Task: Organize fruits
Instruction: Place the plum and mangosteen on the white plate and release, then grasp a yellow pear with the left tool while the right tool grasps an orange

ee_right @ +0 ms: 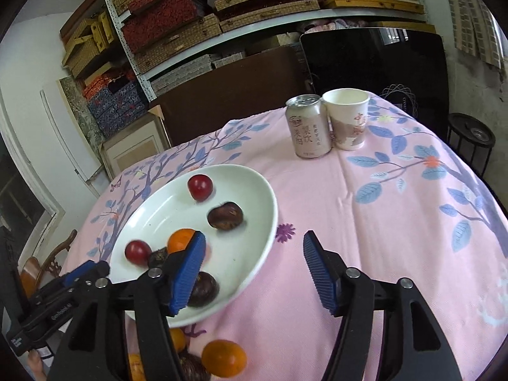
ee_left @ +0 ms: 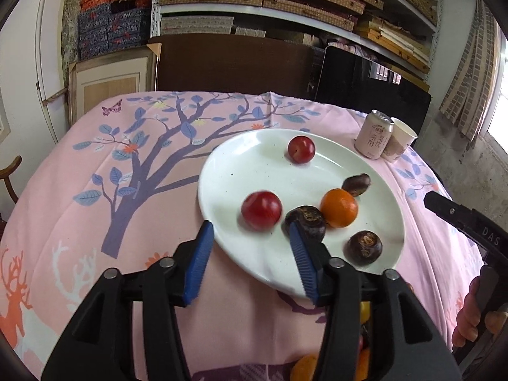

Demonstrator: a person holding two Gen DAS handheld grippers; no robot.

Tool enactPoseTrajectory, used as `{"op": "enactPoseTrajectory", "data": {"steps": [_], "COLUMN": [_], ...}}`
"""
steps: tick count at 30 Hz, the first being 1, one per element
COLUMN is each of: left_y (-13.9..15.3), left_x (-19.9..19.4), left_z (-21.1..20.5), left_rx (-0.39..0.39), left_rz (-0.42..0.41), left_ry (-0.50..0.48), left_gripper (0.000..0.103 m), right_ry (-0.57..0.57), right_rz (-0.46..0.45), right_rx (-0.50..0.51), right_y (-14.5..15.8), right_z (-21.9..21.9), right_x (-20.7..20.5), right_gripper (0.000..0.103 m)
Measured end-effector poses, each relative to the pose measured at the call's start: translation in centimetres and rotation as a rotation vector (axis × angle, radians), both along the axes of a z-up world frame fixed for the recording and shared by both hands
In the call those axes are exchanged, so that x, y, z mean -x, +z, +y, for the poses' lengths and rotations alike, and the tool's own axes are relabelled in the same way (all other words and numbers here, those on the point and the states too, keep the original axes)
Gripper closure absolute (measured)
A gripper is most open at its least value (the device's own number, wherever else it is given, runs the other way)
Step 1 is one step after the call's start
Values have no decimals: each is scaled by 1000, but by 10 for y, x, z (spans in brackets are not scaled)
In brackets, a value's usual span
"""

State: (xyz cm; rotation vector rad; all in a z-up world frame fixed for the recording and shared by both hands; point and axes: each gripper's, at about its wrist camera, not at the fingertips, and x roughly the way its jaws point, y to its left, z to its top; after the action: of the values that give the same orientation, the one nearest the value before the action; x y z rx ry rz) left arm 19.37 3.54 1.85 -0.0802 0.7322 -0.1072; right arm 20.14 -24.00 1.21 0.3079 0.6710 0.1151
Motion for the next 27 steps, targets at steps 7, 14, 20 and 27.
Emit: {"op": "enactPoseTrajectory", "data": {"steps": [7,14,20,27], "left_y": [-8,-21,-21,-32], "left_x": [39,81,102,100], "left_z": [6,1,-16,-33], "left_rx": [-3,-21,-47,-103], "left_rz": [9,37,12,42], "left_ry": [-1,-41,-120,-164], "left_gripper": [44,34,29,29], "right_ry": [5,11,1,6], "right_rz": [24,31,40,45], "right_rx": [3,11,-23,-33], "right_y": [-12,-17,-17,-17], "right_z": [-7,-9,-17,-18], "right_x": [33,58,57,57], "right_gripper": [35,29,29,28]}}
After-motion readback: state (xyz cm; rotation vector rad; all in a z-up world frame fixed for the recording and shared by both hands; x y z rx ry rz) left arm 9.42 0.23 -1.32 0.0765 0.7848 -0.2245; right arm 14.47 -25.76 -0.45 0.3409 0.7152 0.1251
